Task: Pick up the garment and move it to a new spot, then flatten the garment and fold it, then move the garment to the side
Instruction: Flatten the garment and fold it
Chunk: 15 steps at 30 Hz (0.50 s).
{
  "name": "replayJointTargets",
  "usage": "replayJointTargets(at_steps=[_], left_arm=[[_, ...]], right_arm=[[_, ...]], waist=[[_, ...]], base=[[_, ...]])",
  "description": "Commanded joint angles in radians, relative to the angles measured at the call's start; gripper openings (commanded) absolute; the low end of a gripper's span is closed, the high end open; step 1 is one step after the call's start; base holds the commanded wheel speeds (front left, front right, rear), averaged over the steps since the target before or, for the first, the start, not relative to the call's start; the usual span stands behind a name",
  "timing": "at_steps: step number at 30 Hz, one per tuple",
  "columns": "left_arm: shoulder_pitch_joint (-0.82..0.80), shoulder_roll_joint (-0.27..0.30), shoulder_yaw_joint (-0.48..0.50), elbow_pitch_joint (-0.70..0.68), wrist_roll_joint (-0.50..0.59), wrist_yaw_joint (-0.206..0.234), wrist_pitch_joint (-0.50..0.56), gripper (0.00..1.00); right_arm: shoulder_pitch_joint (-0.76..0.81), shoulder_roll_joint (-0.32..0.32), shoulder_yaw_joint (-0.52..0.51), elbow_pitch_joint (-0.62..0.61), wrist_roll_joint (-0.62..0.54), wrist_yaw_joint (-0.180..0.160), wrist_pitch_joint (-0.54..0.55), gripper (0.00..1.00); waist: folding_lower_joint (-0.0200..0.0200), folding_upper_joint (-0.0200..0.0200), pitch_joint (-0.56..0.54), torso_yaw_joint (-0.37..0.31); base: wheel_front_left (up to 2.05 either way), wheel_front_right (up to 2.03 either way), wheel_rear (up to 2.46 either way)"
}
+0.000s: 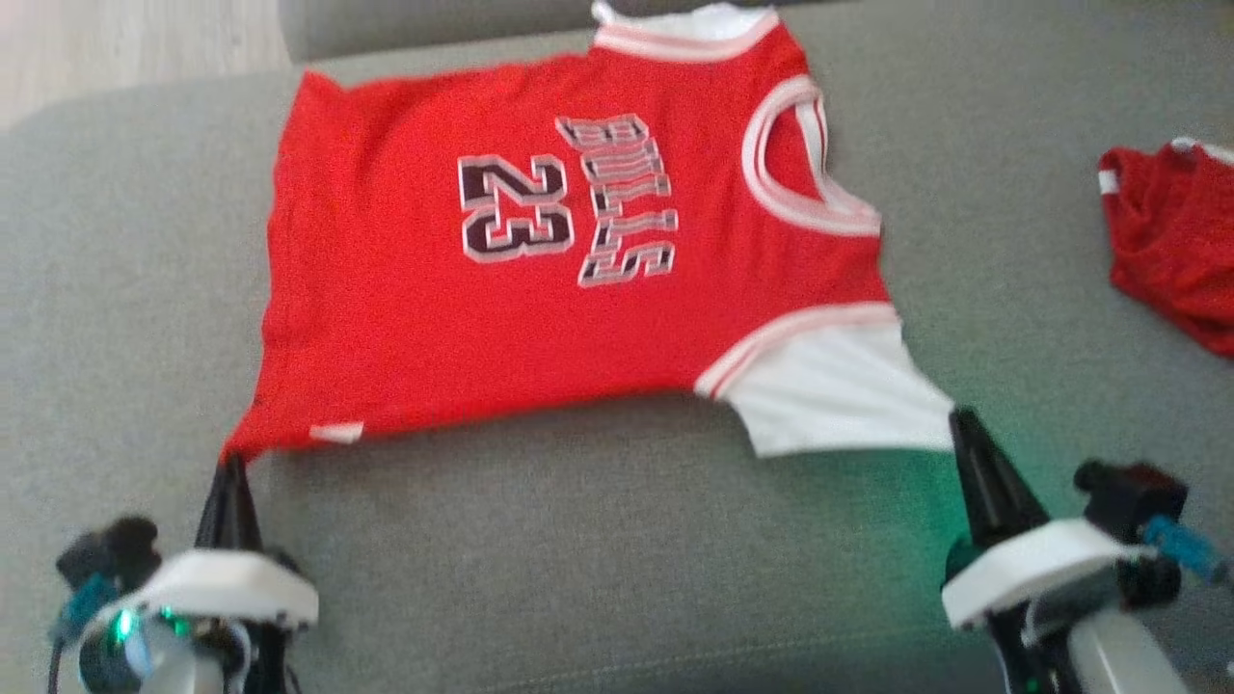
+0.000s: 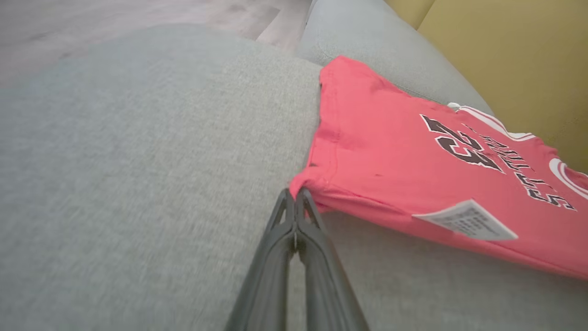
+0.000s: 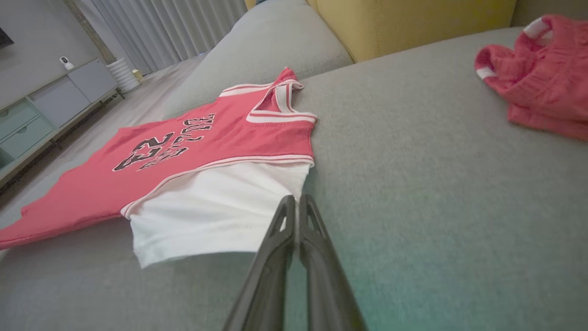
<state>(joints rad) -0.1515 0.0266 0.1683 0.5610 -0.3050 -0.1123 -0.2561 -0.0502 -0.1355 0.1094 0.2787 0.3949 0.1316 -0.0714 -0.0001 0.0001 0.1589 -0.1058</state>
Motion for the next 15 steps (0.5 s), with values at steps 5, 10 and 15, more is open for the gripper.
replayJointTargets(at_steps=[5, 10, 15], left_arm=[[0.083, 0.024, 0.013, -0.023, -0.027, 0.022, -0.006, 0.00], [0.156, 0.024, -0.006, -0.042, -0.050, 0.041, -0.006, 0.00], [0.182, 0.024, -0.035, -0.081, -0.065, 0.066, -0.006, 0.00]], right_arm=[[0.065, -0.004, 0.010, -0.021, 0.014, -0.001, 0.033, 0.00], [0.124, -0.011, 0.005, -0.042, 0.033, -0.001, 0.074, 0.00], [0.127, -0.004, -0.014, -0.081, 0.036, -0.001, 0.084, 0.00]], waist=[[0.0001, -0.0001, -0.086, 0.001], [0.0001, -0.0001, -0.127, 0.007], [0.0001, -0.0001, -0.124, 0.014]], base=[[0.00, 0.00, 0.00], [0.00, 0.00, 0.00], [0.00, 0.00, 0.00]])
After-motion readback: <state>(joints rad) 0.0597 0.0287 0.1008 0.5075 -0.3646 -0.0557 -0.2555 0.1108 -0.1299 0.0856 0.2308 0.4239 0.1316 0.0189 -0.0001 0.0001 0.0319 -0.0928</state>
